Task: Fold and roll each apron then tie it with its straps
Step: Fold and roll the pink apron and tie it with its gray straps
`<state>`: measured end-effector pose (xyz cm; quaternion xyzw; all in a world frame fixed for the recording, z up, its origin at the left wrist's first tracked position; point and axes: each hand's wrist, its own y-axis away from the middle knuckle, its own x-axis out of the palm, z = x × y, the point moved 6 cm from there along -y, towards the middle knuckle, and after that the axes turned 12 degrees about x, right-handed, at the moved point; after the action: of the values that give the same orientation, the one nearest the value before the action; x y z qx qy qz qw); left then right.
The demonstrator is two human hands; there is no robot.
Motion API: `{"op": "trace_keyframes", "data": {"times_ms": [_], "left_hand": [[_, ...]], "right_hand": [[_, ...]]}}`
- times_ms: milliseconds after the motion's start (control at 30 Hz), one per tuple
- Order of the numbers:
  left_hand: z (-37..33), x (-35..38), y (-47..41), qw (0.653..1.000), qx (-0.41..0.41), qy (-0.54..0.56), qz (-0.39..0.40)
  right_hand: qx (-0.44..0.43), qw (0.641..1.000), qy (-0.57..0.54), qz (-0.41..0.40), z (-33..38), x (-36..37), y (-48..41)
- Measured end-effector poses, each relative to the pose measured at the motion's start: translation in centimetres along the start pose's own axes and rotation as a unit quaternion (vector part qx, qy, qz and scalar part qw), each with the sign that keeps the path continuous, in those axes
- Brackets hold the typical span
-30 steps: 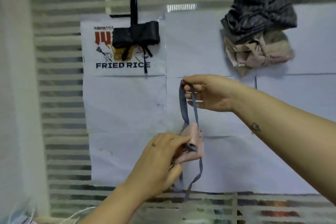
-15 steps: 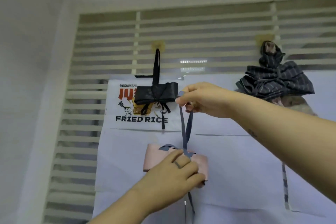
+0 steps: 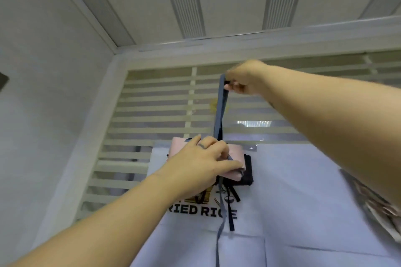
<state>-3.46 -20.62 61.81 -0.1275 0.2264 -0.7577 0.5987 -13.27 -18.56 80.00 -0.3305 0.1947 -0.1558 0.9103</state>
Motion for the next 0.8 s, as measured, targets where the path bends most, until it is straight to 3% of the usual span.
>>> {"op": "trace_keyframes", "data": {"times_ms": [67,167,300,400,567,700,800], "left_hand": [[1.1,0.7,-0.1,1.000,-0.018,0.002,-0.004],[1.3,2.5,-0.7,1.000,-0.014,0.016,-0.006],[1.7,4.0,-1.6,0.998,-0.045,0.040,-0.036],[2.3,4.9,-2.0,0.994,-0.074,0.077,-0.039],[2.2,7.1,-1.0,0.985,-0.099,0.135,-0.034],[1.6,7.0,-0.3,0.990,-0.082,0.101,-0.046],[1.3,6.6,-0.1,0.993,-0.060,0.087,-0.057]], "right_hand": [[-0.022,0.996,-0.081,-0.021,-0.1,1.0,-2.1],[-0.073,0.992,-0.051,-0.094,-1.6,2.1,-4.5],[-0.071,0.981,-0.070,-0.168,-3.7,2.4,-6.6],[-0.127,0.980,0.036,-0.150,-3.8,3.2,-7.0],[-0.228,0.919,0.304,-0.106,-3.4,5.3,-5.9],[-0.255,0.917,0.299,-0.072,-3.8,6.0,-6.2],[-0.295,0.910,0.278,-0.090,-3.5,5.6,-5.7]]}}
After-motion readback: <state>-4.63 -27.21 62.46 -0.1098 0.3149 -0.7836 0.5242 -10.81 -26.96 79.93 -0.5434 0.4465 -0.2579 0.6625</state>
